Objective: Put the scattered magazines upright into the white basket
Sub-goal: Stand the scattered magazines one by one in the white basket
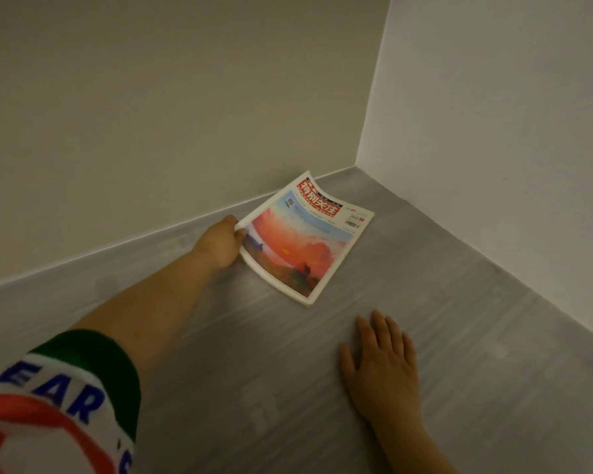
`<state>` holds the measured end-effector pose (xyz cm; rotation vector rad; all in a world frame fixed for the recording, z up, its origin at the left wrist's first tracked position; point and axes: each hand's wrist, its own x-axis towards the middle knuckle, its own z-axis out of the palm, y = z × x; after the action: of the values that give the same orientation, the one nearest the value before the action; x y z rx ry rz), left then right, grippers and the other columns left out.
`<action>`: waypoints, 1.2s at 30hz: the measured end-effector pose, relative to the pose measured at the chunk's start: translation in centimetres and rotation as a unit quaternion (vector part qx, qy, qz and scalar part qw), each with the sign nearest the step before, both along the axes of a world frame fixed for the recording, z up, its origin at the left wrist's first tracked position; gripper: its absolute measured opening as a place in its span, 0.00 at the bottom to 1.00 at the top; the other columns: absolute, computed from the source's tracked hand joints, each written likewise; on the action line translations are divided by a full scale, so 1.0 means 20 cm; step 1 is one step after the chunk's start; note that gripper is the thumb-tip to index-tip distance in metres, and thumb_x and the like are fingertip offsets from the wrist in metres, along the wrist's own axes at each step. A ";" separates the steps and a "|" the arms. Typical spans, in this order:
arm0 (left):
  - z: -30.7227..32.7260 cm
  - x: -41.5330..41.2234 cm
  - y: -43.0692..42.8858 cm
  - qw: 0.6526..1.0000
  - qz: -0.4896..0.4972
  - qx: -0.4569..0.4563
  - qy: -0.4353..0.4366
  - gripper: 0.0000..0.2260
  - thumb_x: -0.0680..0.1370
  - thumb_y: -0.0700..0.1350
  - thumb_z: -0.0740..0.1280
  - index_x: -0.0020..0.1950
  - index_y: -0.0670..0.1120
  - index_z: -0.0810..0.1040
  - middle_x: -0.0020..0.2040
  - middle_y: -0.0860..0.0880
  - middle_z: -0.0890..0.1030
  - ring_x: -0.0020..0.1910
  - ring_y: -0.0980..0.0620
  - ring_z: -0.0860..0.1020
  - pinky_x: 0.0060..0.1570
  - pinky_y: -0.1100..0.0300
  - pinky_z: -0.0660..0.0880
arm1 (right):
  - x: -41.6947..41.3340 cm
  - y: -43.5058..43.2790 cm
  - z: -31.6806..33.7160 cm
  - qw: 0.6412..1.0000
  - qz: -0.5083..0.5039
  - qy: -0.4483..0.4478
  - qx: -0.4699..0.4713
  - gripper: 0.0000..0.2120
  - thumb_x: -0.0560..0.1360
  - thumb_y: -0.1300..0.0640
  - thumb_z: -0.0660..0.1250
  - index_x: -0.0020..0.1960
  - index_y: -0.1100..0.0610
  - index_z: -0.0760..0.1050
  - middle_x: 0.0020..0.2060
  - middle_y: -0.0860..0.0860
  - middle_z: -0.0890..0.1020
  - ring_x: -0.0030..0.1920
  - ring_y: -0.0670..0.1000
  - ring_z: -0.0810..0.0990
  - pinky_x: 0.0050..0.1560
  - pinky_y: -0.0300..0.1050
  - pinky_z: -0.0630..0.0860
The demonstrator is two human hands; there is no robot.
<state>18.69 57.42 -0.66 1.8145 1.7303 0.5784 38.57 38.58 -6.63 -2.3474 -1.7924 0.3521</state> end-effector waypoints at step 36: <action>0.51 -2.80 -1.91 0.916 0.296 0.170 -0.211 0.09 0.77 0.41 0.59 0.41 0.55 0.69 0.42 0.54 0.75 0.42 0.54 0.75 0.40 0.64 0.73 | -2.73 -0.41 0.81 0.734 0.217 0.644 -0.012 0.15 0.73 0.70 0.59 0.48 0.52 0.76 0.41 0.48 0.84 0.42 0.48 0.82 0.36 0.40 0.77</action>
<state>-37.31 19.16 9.48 1.1971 1.9304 1.4788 -15.96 30.45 9.59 -0.9342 -1.3993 1.5535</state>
